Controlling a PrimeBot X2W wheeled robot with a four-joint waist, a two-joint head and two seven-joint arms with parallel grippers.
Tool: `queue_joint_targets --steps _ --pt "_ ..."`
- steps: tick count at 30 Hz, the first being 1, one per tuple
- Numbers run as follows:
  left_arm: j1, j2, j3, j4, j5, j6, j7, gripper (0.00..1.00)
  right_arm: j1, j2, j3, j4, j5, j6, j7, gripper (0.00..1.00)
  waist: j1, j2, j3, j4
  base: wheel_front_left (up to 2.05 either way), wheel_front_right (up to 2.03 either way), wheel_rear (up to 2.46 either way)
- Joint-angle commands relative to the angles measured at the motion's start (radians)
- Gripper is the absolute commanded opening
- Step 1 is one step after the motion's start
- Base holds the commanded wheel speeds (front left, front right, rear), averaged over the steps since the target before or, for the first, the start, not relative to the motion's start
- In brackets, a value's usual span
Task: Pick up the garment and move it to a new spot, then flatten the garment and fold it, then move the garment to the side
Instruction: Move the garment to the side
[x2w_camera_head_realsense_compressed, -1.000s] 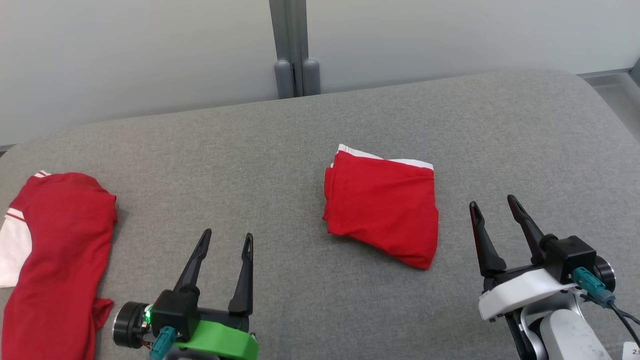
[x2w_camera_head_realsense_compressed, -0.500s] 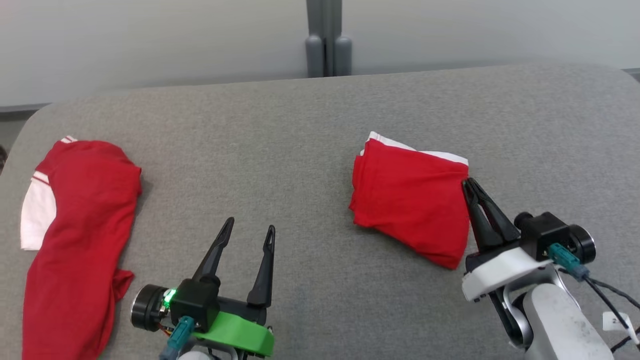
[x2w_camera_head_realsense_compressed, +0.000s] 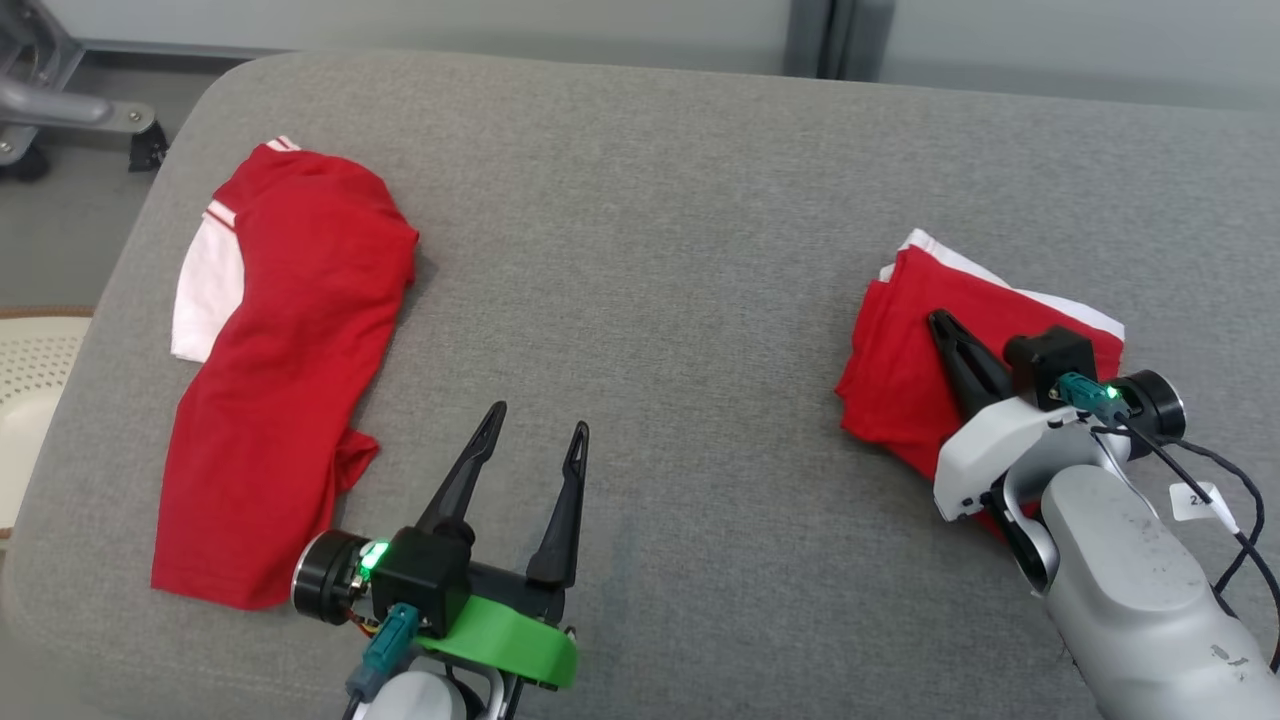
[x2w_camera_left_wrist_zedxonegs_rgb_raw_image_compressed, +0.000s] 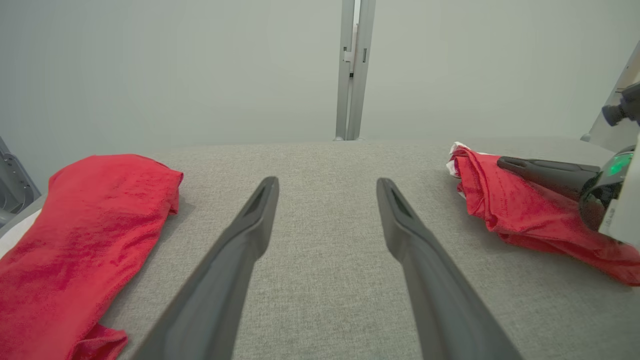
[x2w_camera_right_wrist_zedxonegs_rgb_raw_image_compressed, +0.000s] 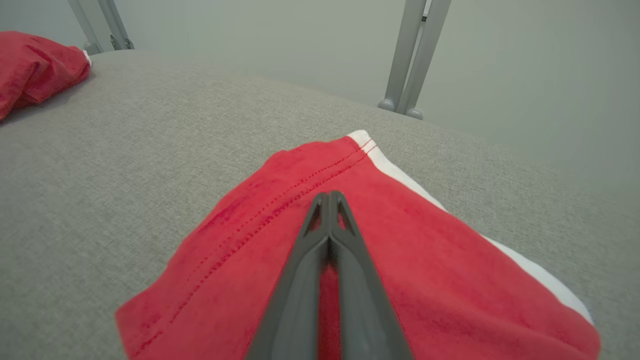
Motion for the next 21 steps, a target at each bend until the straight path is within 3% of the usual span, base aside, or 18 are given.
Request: queue_joint_targets --steps 1,11,15,21 --pt "-0.022 0.002 -0.004 -0.002 -0.001 0.007 0.0 1.0 -0.024 -0.005 0.001 0.035 0.006 -0.001 -0.003 0.0 0.0 0.0 0.05 0.064 0.0 0.0 0.0" --pt "-0.026 0.002 -0.005 0.001 -0.005 0.019 0.0 1.0 -0.053 0.019 0.077 0.261 0.036 0.0 0.006 0.0 0.0 0.0 0.045 0.052 0.0 0.0 0.0" --pt "-0.026 0.003 -0.001 0.003 -0.002 0.019 0.0 1.0 -0.066 0.017 0.098 0.235 0.068 0.0 0.005 0.0 0.0 0.0 0.031 0.02 0.0 0.0 0.0" --pt "-0.013 0.003 0.017 0.005 0.003 0.017 0.0 1.0 -0.039 0.004 0.104 0.092 0.117 0.0 -0.002 0.0 0.0 0.0 -0.015 -0.04 0.0 0.0 0.0"
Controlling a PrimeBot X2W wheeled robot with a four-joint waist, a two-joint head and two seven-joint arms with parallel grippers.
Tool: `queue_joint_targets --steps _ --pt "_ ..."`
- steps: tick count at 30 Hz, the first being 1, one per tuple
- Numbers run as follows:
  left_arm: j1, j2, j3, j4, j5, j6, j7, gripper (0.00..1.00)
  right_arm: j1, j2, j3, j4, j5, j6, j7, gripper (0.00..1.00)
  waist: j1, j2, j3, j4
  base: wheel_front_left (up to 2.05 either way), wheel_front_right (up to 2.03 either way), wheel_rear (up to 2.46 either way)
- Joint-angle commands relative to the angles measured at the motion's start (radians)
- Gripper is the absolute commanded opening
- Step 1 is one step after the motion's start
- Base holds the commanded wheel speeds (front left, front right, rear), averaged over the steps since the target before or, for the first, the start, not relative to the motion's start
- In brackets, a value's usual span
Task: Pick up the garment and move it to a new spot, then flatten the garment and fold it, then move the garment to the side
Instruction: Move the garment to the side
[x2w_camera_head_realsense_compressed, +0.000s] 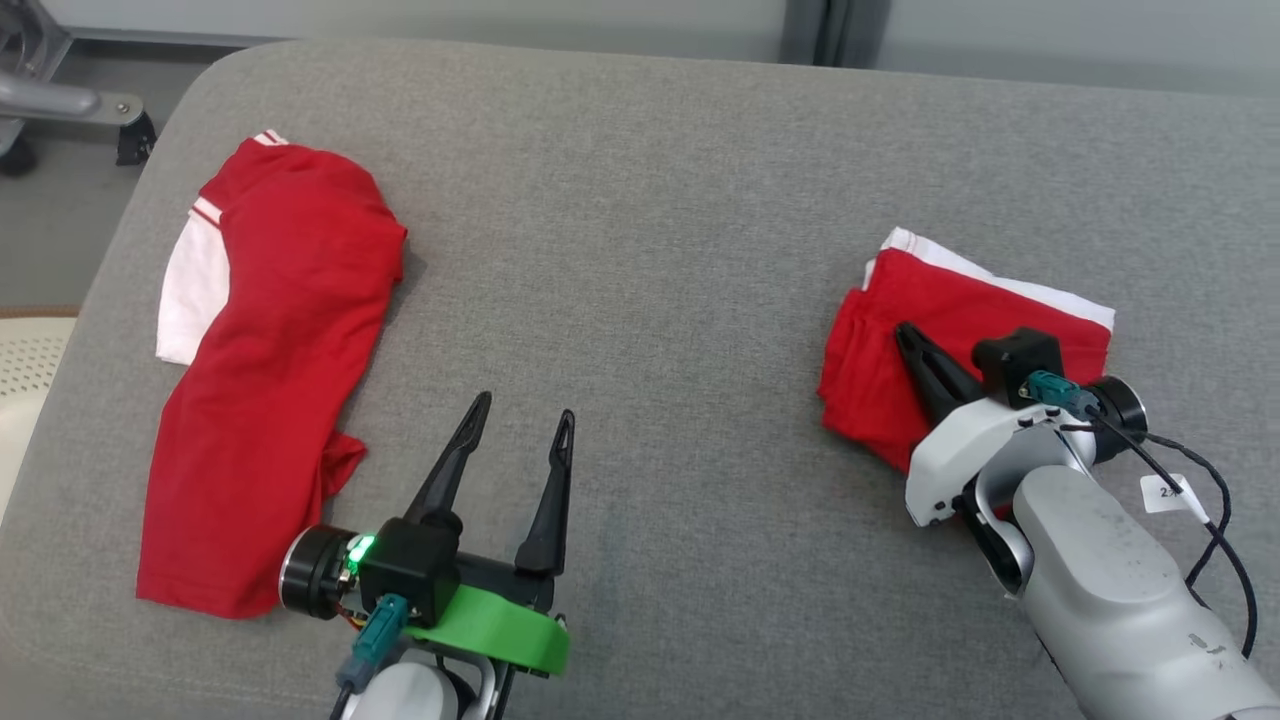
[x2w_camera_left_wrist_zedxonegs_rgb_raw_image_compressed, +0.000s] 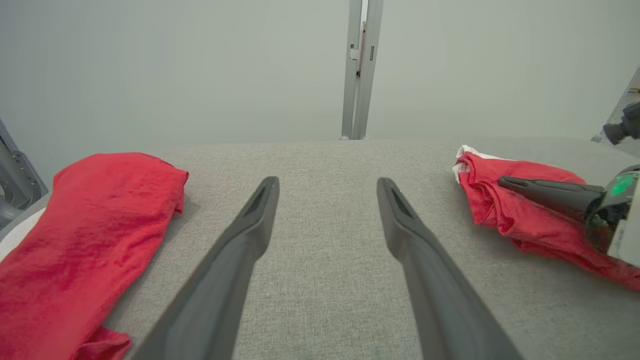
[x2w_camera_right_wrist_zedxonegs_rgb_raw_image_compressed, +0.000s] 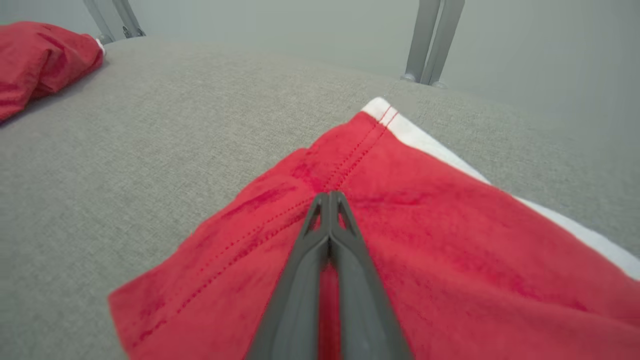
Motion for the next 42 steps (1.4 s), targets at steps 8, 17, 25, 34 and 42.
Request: queue_joint_targets --steps 8,17,25,34,42 --pt "0.035 0.003 0.052 -0.007 0.017 -0.004 0.0 1.0 0.129 -0.03 -0.067 -0.197 0.032 0.0 0.0 0.0 0.0 0.0 -0.105 -0.133 0.0 0.0 0.0" --pt "0.073 0.003 0.096 -0.009 0.013 -0.006 0.0 1.0 0.304 0.01 -0.236 -0.352 -0.034 0.0 0.0 1.0 0.0 0.0 -0.16 -0.226 0.0 0.0 0.0" --pt "0.105 0.003 0.108 0.016 0.029 -0.016 0.0 1.0 0.411 0.083 -0.335 -0.44 -0.108 0.0 0.0 1.0 0.0 0.0 -0.176 -0.267 0.0 0.0 0.0" --pt "0.122 0.003 0.113 0.027 0.037 -0.019 0.0 1.0 0.445 0.115 -0.362 -0.46 -0.131 0.0 0.0 1.0 0.0 0.0 -0.175 -0.276 0.0 0.0 0.0" --pt "0.085 0.003 0.091 0.019 0.038 -0.02 0.0 1.0 0.379 0.106 -0.362 -0.373 -0.129 0.0 0.012 1.0 0.0 0.0 -0.122 -0.23 0.0 0.0 0.0"
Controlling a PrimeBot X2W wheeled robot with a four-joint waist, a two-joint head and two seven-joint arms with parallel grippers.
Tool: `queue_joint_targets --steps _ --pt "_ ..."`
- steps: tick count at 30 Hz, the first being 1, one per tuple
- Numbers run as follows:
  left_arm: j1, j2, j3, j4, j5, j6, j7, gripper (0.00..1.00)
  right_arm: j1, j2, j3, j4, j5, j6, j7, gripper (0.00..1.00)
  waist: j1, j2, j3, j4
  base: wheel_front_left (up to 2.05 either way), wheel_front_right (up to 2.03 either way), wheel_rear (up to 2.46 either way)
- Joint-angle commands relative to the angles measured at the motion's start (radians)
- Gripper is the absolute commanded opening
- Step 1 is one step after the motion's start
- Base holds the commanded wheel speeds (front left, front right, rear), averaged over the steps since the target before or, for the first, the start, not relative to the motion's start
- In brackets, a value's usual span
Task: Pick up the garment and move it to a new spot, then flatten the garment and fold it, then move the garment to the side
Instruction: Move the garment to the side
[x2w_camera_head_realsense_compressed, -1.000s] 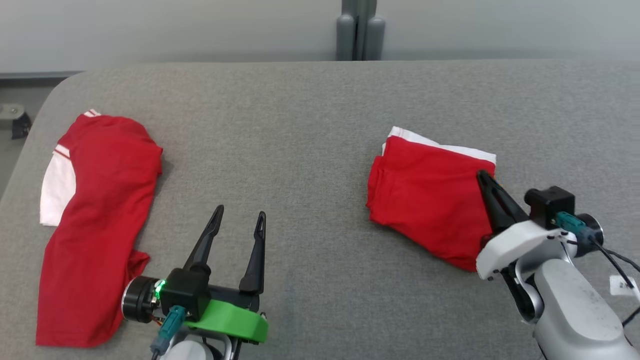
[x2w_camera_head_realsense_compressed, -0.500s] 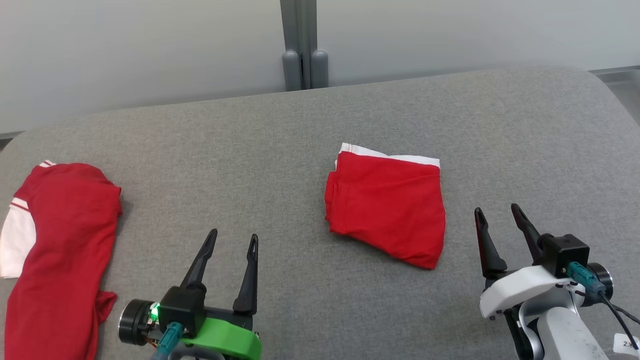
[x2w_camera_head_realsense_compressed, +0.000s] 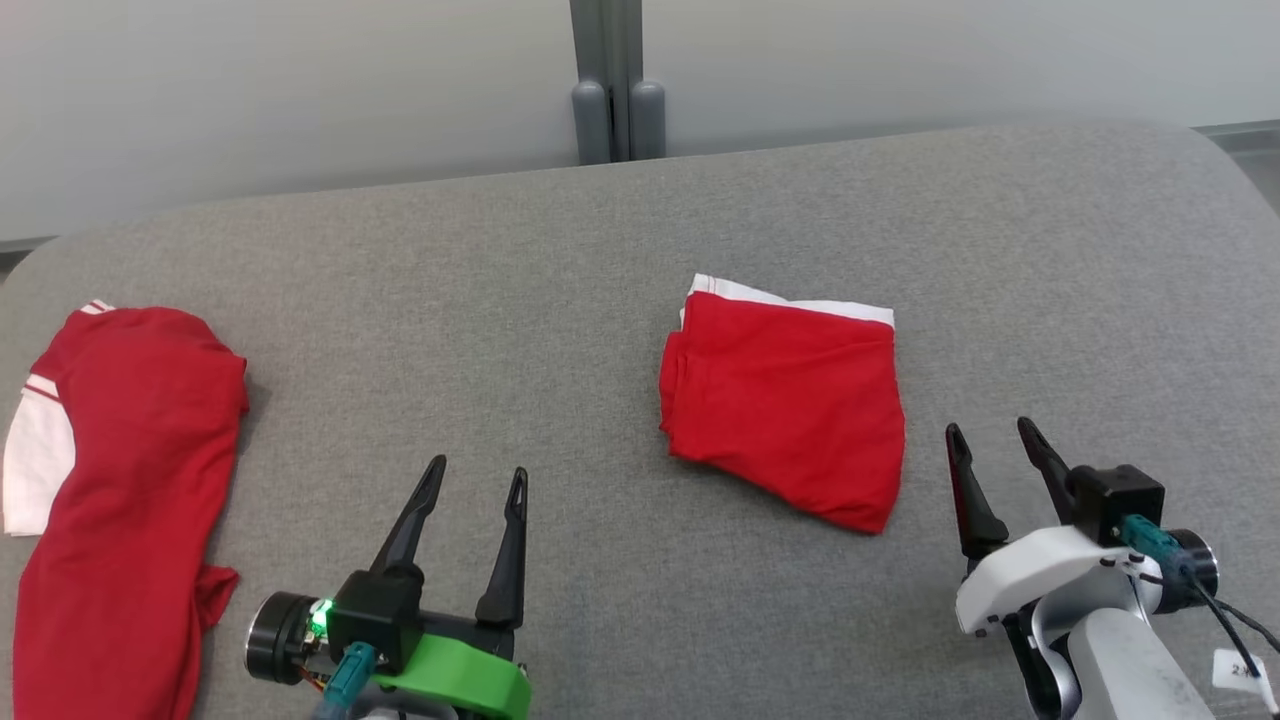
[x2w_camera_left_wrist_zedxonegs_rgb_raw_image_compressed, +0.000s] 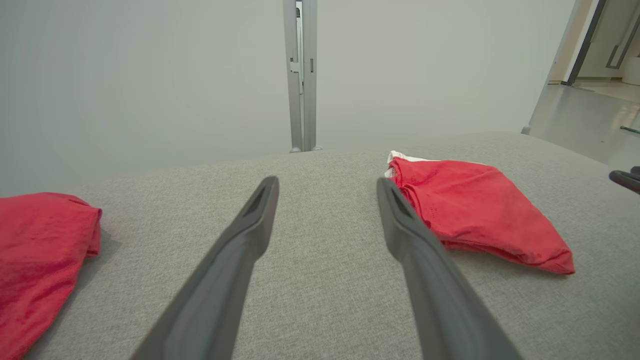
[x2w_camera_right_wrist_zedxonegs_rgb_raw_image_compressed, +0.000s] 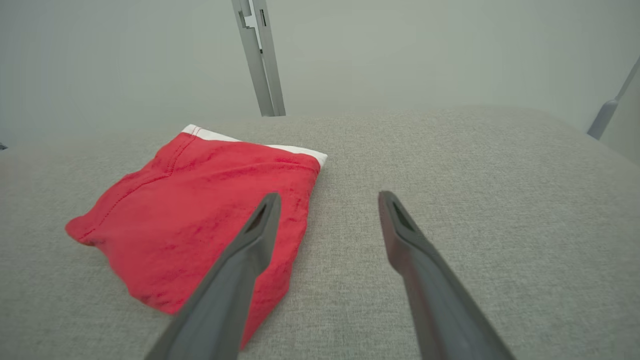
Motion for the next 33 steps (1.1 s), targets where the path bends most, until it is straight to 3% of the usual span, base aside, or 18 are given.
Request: queue_joint_targets --steps 1,6,16,22,23,24,25,33 --pt "-0.019 0.003 -0.004 0.001 0.001 -0.003 0.0 1.0 -0.028 -0.01 0.004 0.022 -0.006 0.0 0.011 1.0 0.0 -0.0001 0.029 0.027 0.0 0.0 0.0" --pt "-0.044 0.003 -0.024 0.01 0.006 -0.011 0.0 1.0 -0.109 -0.015 -0.001 0.134 0.04 0.0 0.045 1.0 0.0 -0.0001 0.081 0.079 0.0 0.0 0.0" --pt "-0.077 0.003 -0.045 0.019 0.006 -0.016 0.0 1.0 -0.244 -0.036 0.016 0.319 0.257 0.0 0.125 1.0 0.0 -0.0001 0.133 0.159 0.0 0.0 0.0" --pt "-0.082 0.003 -0.053 0.018 0.002 -0.007 0.0 1.0 -0.279 -0.062 0.084 0.388 0.306 0.0 0.147 1.0 0.0 -0.0001 0.137 0.177 0.0 0.0 0.0" --pt "-0.081 0.003 -0.052 0.017 0.003 -0.006 0.0 1.0 -0.282 -0.068 0.098 0.396 0.301 0.0 0.143 0.83 0.0 -0.0001 0.136 0.177 0.0 0.0 0.0" --pt "-0.079 0.003 -0.051 0.018 0.005 -0.005 0.0 1.0 -0.286 -0.075 0.112 0.403 0.291 0.0 0.136 0.13 0.0 -0.0001 0.133 0.175 0.0 0.0 0.0" --pt "-0.076 0.003 -0.05 0.018 0.007 -0.004 0.0 1.0 -0.292 -0.081 0.131 0.41 0.279 0.0 0.125 0.0 0.0 -0.0001 0.129 0.17 0.0 0.0 0.0" --pt "-0.072 0.003 -0.053 0.009 0.016 -0.012 0.0 1.0 -0.349 -0.15 0.245 0.442 0.184 -0.001 0.06 0.0 0.0 -0.0001 0.106 0.108 0.0 0.0 0.0"
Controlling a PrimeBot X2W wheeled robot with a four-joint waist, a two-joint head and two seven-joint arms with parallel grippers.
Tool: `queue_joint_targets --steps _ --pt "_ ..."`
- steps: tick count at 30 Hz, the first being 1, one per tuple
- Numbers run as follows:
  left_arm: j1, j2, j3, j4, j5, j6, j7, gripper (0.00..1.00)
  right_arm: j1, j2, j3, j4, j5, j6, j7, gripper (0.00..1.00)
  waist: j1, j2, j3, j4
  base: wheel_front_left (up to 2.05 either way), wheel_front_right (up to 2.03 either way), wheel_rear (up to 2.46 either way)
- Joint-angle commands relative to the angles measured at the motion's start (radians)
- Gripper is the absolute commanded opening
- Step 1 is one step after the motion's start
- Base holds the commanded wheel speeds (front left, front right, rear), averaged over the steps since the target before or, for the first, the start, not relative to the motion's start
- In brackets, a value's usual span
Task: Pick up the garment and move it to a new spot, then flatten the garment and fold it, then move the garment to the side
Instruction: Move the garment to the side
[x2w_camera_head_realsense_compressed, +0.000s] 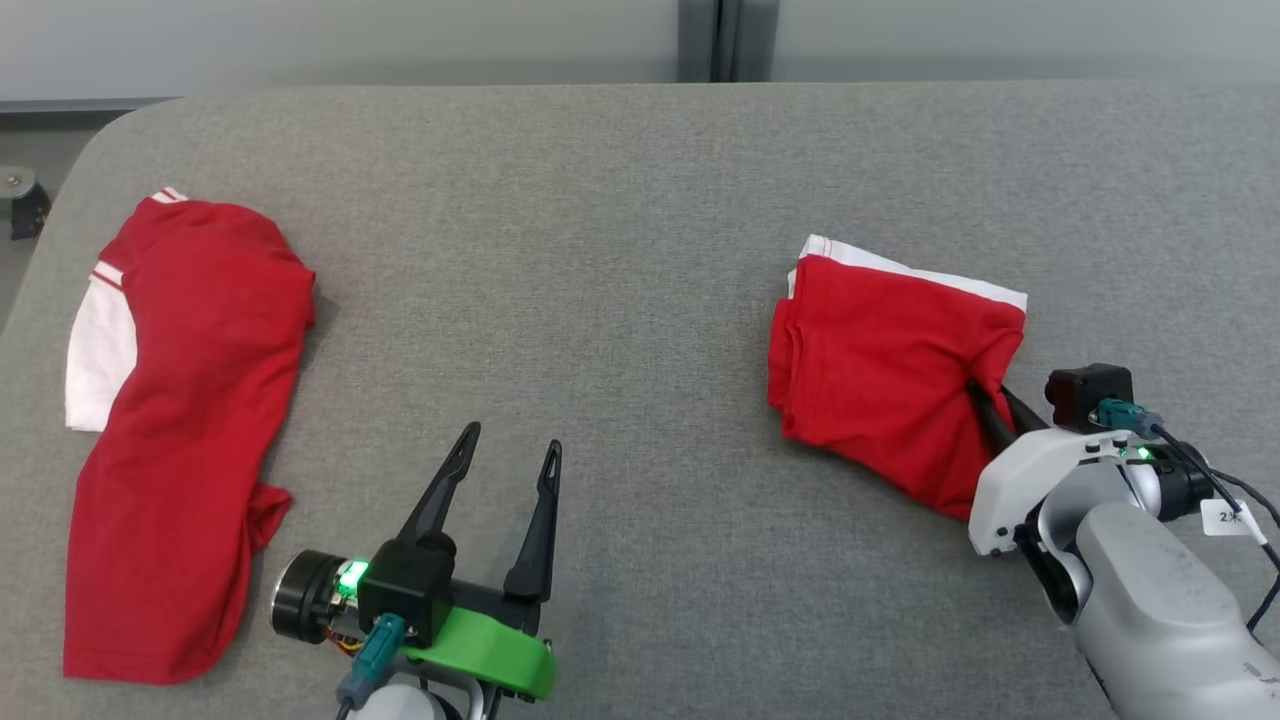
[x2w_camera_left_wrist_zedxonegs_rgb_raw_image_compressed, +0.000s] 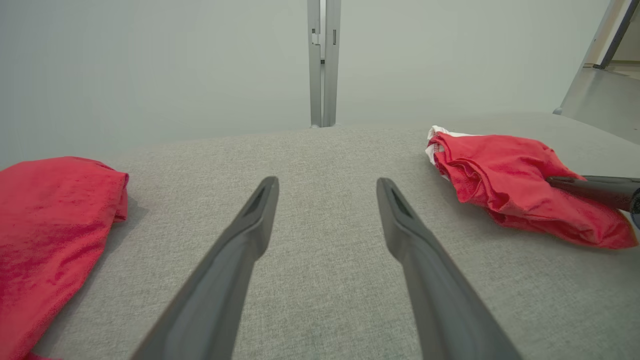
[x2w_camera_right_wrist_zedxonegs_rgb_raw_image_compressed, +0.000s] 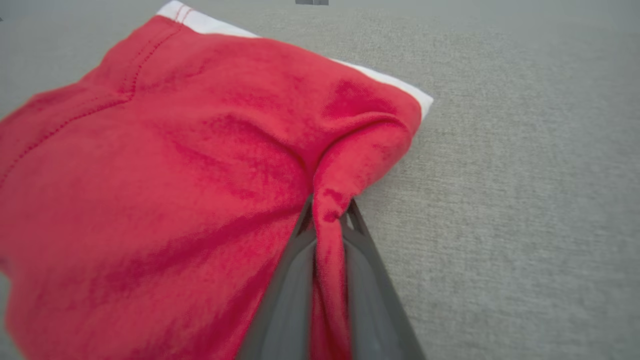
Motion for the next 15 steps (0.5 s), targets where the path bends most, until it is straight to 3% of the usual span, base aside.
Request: queue_joint_targets --steps 1,9,15 --pt "-0.011 0.003 -0.001 -0.006 0.005 -0.004 0.0 1.0 -0.021 -0.021 0.019 0.005 -0.022 -0.001 -0.008 0.0 0.0 0.0 -0.009 -0.031 0.0 0.0 0.0" --pt "-0.05 0.003 -0.021 -0.026 0.001 -0.008 0.0 1.0 -0.097 -0.153 0.194 -0.006 -0.089 -0.001 0.026 0.0 0.0 0.0 0.025 -0.092 0.0 0.0 0.0" --pt "-0.109 0.003 -0.049 -0.038 0.008 -0.017 0.0 1.0 -0.177 -0.307 0.353 -0.034 -0.085 -0.001 0.063 0.0 0.0 0.0 0.099 -0.115 0.0 0.0 0.0"
